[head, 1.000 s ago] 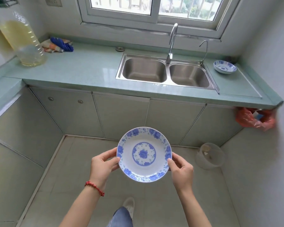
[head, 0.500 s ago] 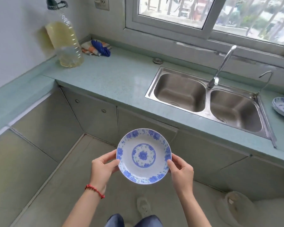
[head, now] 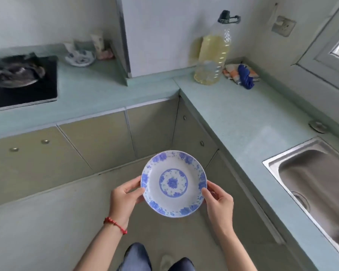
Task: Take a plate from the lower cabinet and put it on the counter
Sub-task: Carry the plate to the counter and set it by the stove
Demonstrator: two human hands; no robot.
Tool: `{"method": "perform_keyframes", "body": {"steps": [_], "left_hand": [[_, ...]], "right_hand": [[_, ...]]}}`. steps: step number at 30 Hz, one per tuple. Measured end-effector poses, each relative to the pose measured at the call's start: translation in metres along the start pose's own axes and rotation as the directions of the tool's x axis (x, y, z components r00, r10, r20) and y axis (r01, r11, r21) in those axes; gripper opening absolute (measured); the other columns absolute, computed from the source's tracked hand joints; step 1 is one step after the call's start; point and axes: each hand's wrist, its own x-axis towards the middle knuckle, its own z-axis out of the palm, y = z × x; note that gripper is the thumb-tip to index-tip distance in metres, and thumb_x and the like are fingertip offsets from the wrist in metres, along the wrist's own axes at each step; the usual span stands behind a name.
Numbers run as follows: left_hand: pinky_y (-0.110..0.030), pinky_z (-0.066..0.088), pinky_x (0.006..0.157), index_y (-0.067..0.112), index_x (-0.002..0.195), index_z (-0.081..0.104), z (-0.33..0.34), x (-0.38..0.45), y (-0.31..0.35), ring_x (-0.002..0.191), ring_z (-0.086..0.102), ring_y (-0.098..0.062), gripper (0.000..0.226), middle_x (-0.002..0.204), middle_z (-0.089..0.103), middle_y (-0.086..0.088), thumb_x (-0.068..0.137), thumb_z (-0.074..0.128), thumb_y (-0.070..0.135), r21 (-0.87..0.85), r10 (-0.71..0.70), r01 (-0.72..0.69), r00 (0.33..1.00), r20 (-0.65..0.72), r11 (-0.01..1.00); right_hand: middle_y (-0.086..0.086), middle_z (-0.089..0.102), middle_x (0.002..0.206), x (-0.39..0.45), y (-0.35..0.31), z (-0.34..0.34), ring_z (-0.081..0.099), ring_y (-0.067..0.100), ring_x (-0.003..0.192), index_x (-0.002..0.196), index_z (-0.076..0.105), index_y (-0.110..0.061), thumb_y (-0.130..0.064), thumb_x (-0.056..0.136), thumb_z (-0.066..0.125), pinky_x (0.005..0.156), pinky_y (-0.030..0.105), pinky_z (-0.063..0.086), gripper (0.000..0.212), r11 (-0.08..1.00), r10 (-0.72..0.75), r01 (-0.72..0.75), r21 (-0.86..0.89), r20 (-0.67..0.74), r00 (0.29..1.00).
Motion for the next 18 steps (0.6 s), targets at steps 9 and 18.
{"method": "perform_keyframes", "body": {"steps": [9,18], "left_hand": [[-0.020,0.055,0.055,0.027,0.082,0.075,-0.048,0.023,0.022,0.075,0.071,-0.014,0.041,0.084,0.076,0.005,0.071,0.063,-0.011,-0.079,0.052,-0.075,0.963,-0.265,0.994],[-0.021,0.055,0.054,0.021,0.088,0.073,-0.105,0.133,0.078,0.070,0.071,-0.015,0.037,0.080,0.076,0.005,0.073,0.062,-0.011,-0.116,0.093,-0.144,0.927,-0.364,0.983]], "right_hand": [[-0.012,0.076,0.080,0.051,-0.016,0.078,0.070,0.010,0.072,0.091,0.072,-0.029,-0.002,0.080,0.054,0.064,0.021,0.057,0.034,0.999,-0.025,0.037,-0.032,0.304,0.952],[-0.010,0.076,0.078,0.134,-0.054,0.205,0.071,0.014,0.071,0.097,0.071,-0.022,-0.003,0.081,0.055,0.068,0.030,0.058,0.030,0.997,-0.067,0.080,-0.019,0.381,0.922]]}}
